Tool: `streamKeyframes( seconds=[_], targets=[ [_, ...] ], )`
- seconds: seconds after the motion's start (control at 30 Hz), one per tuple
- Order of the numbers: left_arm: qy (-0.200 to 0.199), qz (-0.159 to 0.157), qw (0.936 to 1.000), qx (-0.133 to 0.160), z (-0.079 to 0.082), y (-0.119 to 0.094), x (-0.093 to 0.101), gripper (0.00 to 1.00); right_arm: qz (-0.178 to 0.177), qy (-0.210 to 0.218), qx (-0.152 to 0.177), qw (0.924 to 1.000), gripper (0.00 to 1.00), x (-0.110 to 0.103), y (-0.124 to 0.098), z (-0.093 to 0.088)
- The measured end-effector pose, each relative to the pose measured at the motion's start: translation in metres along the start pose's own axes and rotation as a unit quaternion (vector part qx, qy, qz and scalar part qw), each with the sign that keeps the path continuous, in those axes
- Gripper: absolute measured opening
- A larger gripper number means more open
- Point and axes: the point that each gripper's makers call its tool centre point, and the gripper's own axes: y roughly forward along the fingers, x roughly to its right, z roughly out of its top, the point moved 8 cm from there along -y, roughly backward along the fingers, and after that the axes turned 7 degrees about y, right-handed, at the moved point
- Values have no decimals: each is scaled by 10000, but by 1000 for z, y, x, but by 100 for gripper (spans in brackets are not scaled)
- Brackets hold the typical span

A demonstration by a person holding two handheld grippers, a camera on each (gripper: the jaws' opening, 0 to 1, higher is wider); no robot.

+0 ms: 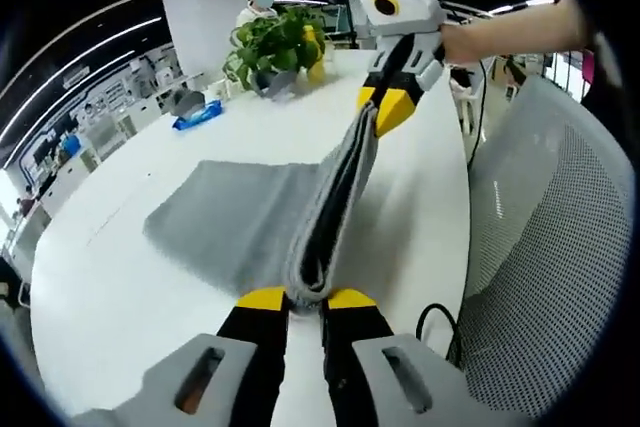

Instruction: Fold the towel on the table until its edges align and the towel forms a compact rectangular stack.

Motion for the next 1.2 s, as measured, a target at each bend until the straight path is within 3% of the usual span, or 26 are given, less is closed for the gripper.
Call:
streamKeyframes(
  seconds=[0.07,0.17,0.33,0.5,0.8,0.93,1.07,1.2],
  targets=[
    [-170,45,9998,94,1,0,-2,10,-53,-35,-28,10000,6,1,0,1],
    [-387,-95,9980,483,4,-6,0,8,-45,70,125,9999,6,2,-6,4],
    [-692,-349,9907,1114,20,-22,-1,6,235,272,525,9980,6,-3,-28,7],
    [-770,-745,9834,1465,35,-45,11,6,644,356,934,9929,6,-20,-55,14],
    [-635,-1472,9734,1638,62,-81,32,6,1090,225,1043,9883,6,-52,-92,21],
    [-656,-1658,9701,1645,69,-85,31,6,1211,344,1119,9857,6,-57,-99,24],
    [-862,-1687,9662,1746,69,-73,16,6,1170,651,1065,9853,6,-43,-91,26],
    [-1402,-1689,9616,1647,65,-50,-11,6,1276,1137,971,9805,6,-16,-75,33]
  ],
)
